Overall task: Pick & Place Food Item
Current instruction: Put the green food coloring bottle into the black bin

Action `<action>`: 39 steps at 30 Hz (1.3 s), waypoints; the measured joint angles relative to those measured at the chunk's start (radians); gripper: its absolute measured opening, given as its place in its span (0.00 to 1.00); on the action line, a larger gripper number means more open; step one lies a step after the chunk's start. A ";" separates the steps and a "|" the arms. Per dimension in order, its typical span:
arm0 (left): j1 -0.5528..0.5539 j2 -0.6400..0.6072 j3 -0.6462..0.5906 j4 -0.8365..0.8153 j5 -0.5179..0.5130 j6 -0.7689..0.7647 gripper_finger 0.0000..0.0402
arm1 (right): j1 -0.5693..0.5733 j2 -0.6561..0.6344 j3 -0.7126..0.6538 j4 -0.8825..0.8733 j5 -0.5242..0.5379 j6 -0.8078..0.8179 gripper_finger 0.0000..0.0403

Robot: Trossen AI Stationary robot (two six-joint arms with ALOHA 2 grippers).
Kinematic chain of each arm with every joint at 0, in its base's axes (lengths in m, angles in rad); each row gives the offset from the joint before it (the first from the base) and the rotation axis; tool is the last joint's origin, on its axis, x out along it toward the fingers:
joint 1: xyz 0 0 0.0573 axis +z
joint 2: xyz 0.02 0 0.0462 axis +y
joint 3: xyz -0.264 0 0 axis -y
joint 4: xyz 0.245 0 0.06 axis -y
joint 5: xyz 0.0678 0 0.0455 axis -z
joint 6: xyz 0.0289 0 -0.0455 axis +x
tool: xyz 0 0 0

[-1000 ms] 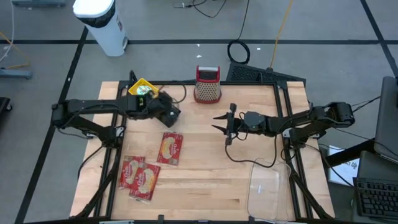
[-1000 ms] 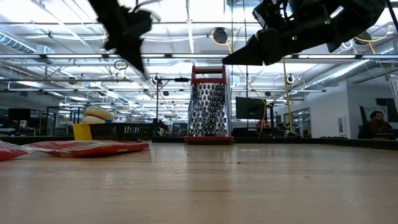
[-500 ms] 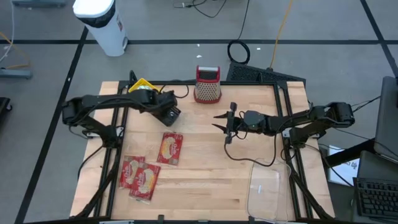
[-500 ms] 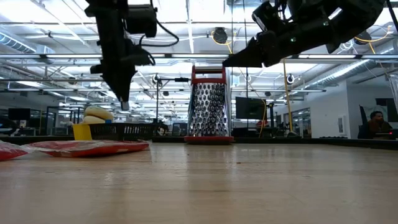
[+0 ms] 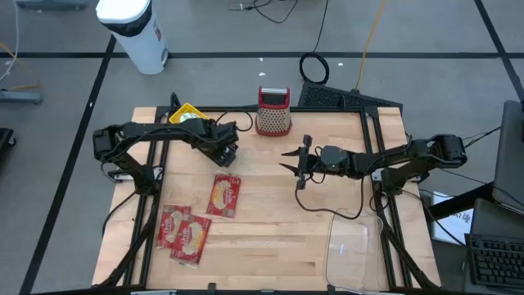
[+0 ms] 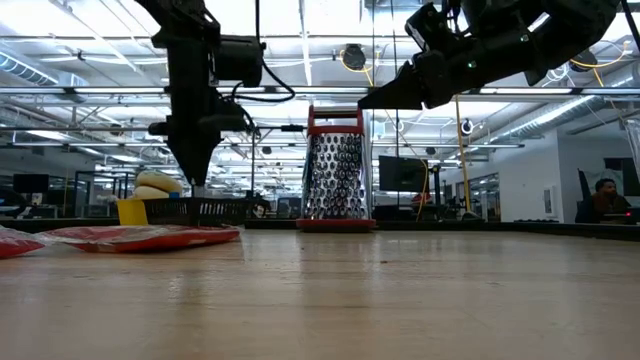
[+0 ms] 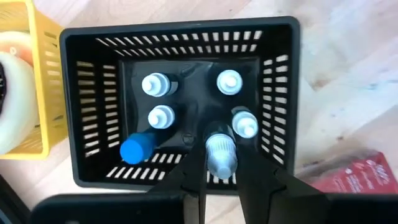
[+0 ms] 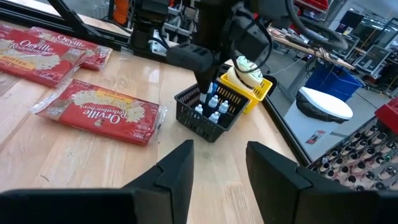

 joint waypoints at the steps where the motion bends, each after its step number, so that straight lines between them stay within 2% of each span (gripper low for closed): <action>1: 0.004 0.006 0.000 0.000 -0.002 0.003 0.14 | 0.000 0.000 0.000 0.000 0.000 0.000 0.34; 13: 0.040 0.018 -0.020 0.020 -0.005 0.058 0.13 | 0.002 0.000 0.000 -0.018 0.000 0.000 0.34; 19: 0.050 0.016 -0.081 0.094 0.046 0.054 0.13 | 0.002 0.000 0.000 -0.018 0.000 0.000 0.34; 31: 0.038 0.022 -0.086 0.130 0.046 0.052 0.14 | 0.002 0.000 0.000 -0.018 0.000 0.000 0.33; 39: 0.038 0.022 -0.139 0.153 0.043 0.013 0.14 | 0.002 0.000 0.000 -0.018 0.000 0.000 0.33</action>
